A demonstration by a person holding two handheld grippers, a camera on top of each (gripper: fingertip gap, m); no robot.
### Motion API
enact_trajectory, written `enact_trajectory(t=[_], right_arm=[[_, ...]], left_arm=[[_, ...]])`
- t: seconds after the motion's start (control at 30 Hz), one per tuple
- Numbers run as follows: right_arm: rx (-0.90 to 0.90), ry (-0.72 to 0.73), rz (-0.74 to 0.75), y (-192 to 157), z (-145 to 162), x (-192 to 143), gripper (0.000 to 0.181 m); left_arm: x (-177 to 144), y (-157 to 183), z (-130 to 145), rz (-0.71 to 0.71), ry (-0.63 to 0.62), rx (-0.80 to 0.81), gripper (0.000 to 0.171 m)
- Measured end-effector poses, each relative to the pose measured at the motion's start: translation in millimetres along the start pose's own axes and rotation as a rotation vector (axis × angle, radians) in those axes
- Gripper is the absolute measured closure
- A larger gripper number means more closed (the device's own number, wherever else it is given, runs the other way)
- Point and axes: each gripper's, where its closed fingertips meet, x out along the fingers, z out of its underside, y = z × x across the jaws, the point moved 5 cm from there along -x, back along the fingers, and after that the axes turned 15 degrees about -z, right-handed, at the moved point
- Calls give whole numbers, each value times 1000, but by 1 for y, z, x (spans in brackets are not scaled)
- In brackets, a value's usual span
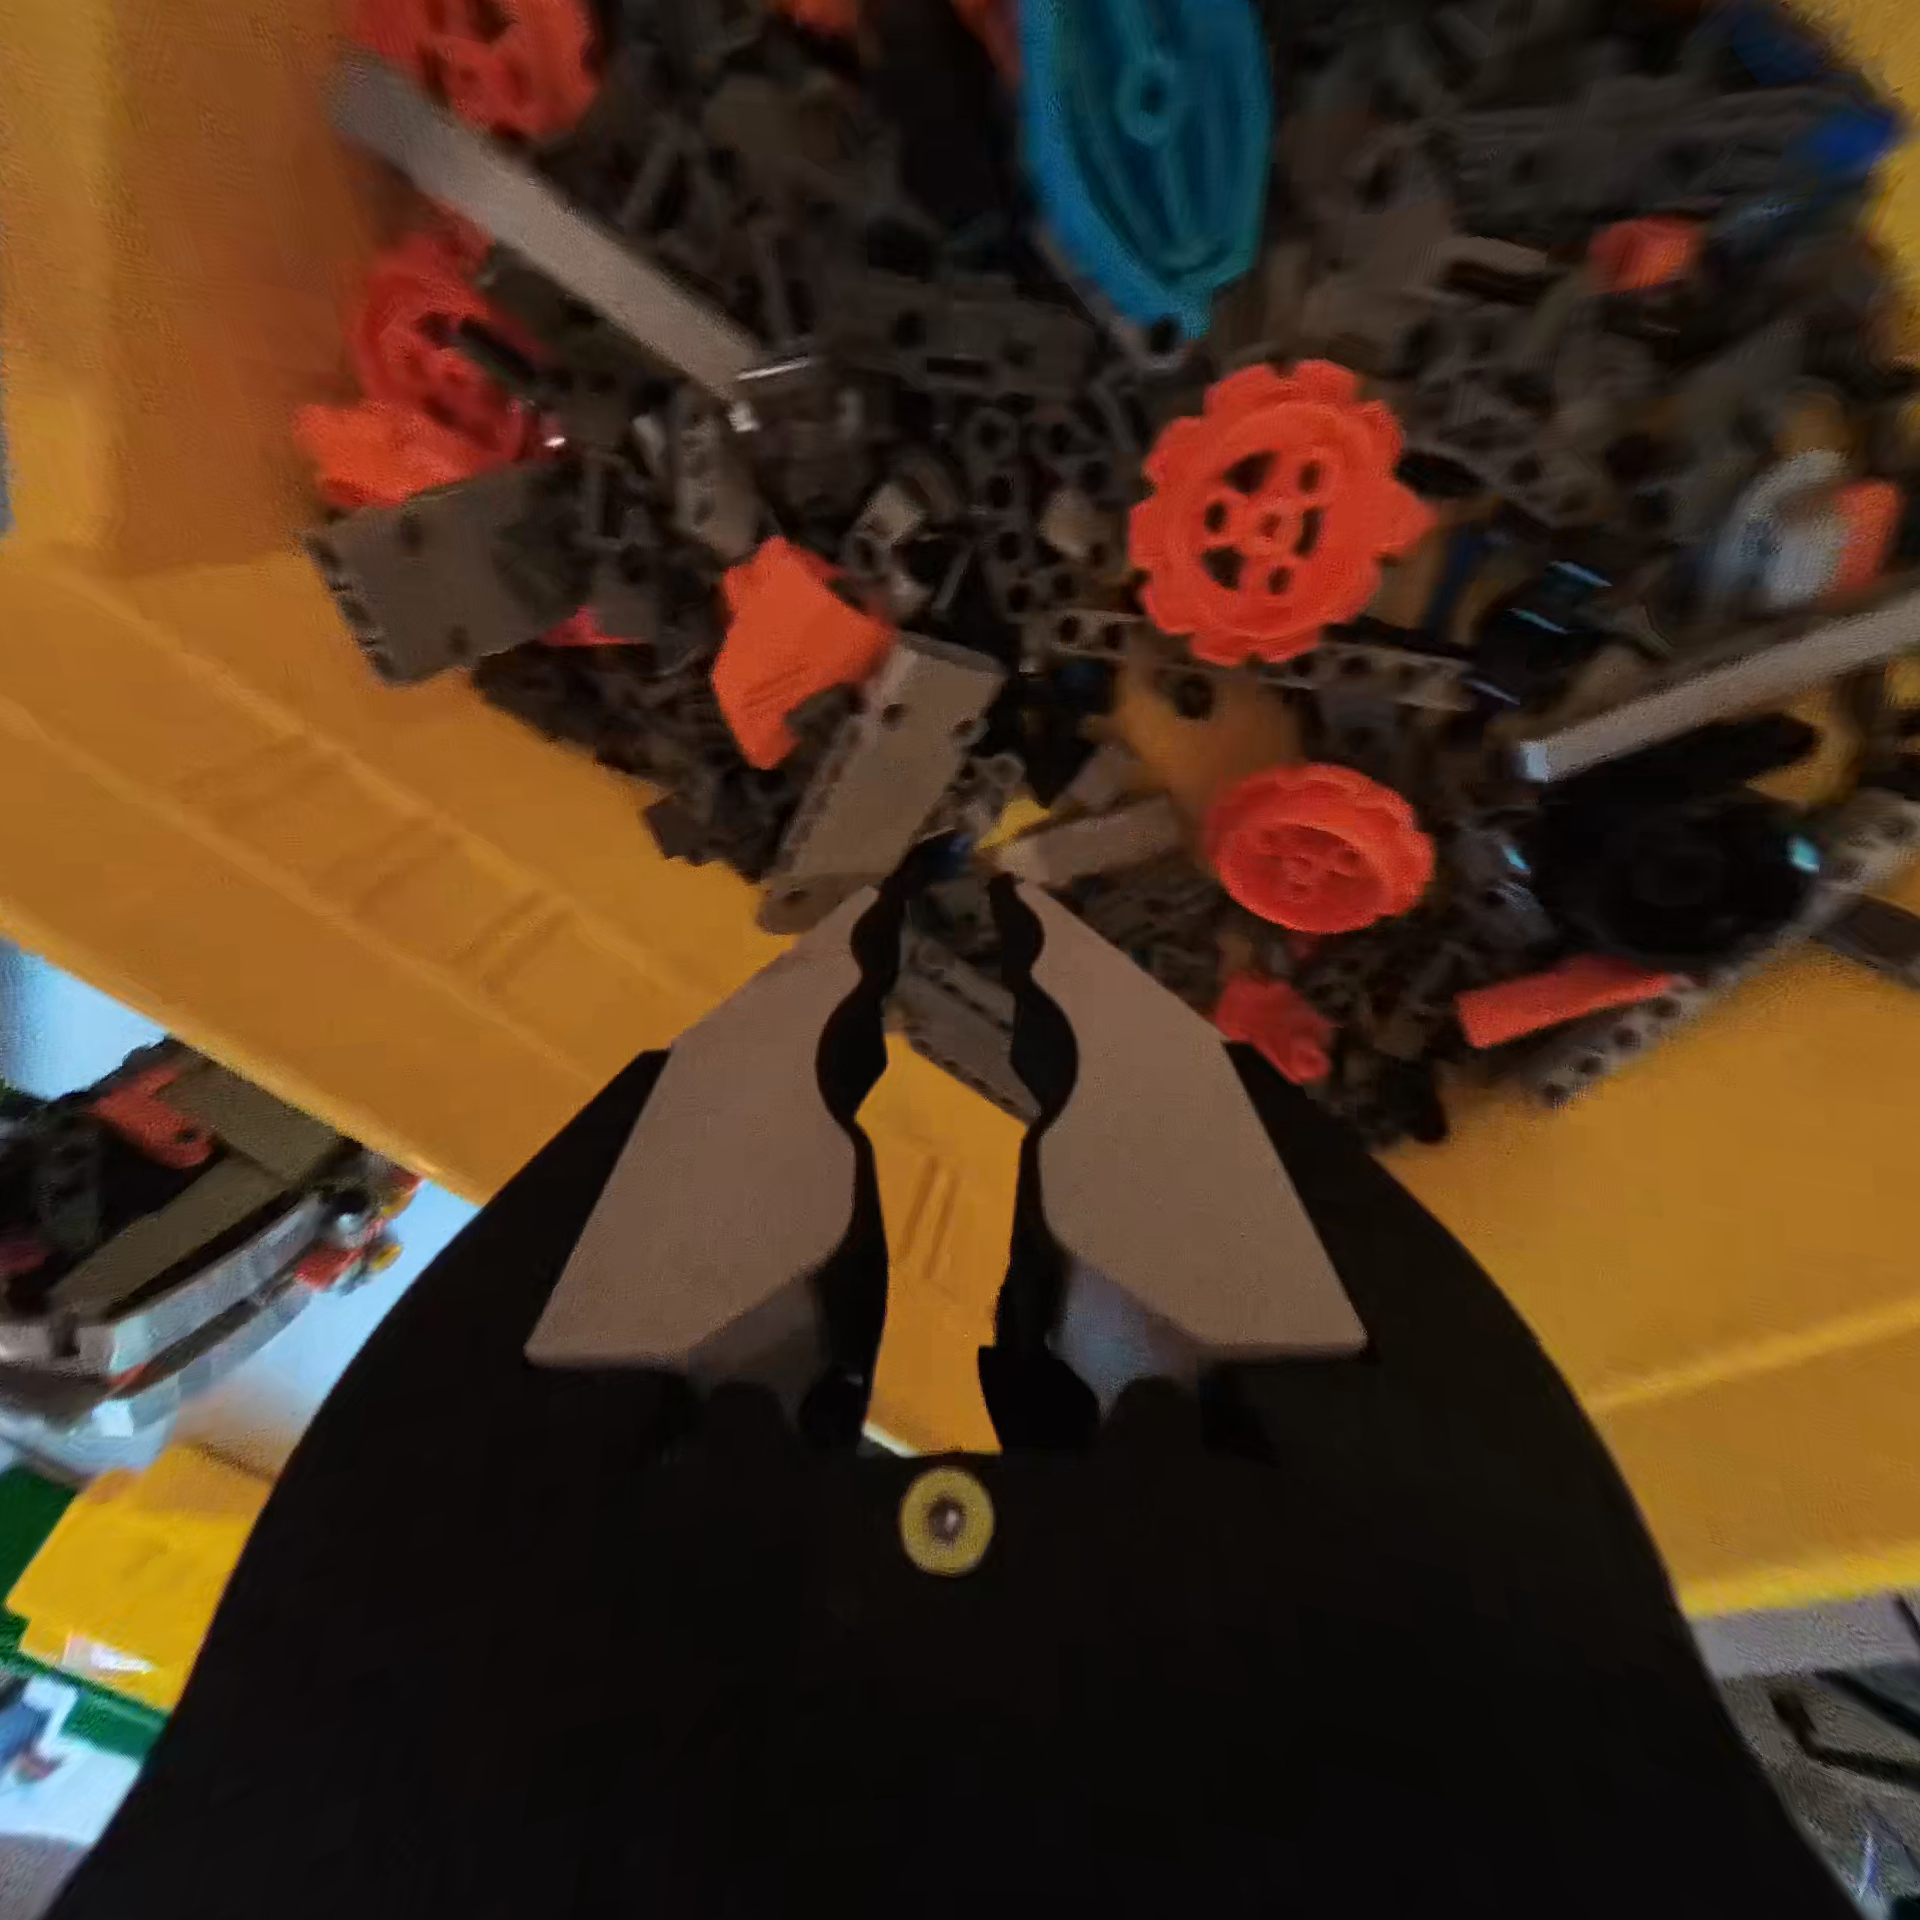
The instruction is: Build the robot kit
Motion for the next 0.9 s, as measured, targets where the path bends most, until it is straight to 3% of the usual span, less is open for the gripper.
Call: enact_trajectory(t=[0.1,0.3,0.4,0.53,0.67,0.9], right_arm=[[-94,-141,-31,-12,5,23,181],[-14,-348,89,15,19,24,176],[20,-474,239,38,38,10,177],[41,-335,204,35,34,1,173],[-71,-113,134,9,-2,-3,168],[49,-289,-73,-16,9,13,178]], left_arm=[[1,1,1,2,-4,4,130],[1,1,2,1,-9,5,130],[1,0,2,1,-7,0,130],[1,2,2,4,-9,2,130],[1,1,1,2,-4,-1,130],[1,2,2,5,-7,1,130]])
